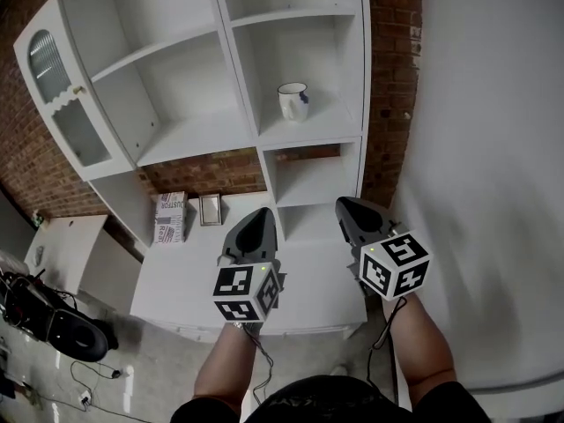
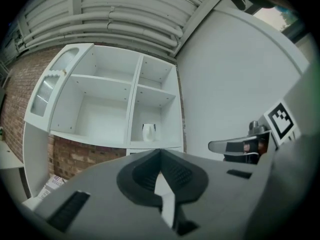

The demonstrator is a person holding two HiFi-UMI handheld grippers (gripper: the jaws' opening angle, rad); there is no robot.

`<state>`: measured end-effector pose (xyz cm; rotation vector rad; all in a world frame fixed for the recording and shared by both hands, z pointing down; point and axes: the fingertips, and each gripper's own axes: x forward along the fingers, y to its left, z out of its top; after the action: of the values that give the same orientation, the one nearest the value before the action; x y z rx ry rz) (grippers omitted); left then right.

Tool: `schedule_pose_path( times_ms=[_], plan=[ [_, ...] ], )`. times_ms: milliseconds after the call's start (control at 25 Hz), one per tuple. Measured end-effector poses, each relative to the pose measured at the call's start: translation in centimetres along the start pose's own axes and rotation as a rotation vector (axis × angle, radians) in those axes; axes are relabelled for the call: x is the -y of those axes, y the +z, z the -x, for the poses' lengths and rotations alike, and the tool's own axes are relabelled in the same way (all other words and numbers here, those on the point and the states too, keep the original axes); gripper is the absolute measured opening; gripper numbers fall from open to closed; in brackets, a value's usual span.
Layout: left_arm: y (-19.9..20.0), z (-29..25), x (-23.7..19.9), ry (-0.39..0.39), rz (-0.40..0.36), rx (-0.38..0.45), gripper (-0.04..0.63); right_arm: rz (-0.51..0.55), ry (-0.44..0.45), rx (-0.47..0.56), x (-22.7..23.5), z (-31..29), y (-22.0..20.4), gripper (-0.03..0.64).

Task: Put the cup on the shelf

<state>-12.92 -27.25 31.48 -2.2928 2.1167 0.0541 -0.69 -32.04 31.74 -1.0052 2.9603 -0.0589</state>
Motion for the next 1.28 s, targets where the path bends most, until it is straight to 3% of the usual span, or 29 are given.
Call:
schedule_pose_path(
  times_ms=[640,1280],
  plan=[
    [-1.5,7.9,-4.5,-0.149,0.079,-0.007,0.005,-0.024,-0.151,-0.045,-8.7,2.8,-2.5,0.0],
    [-2.0,13.8,-4.5,-0.215,0.045,-0.03,0.005,-0.041,-0.216,-0.032,-14.0,6.2,-3.6,0.0]
  ],
)
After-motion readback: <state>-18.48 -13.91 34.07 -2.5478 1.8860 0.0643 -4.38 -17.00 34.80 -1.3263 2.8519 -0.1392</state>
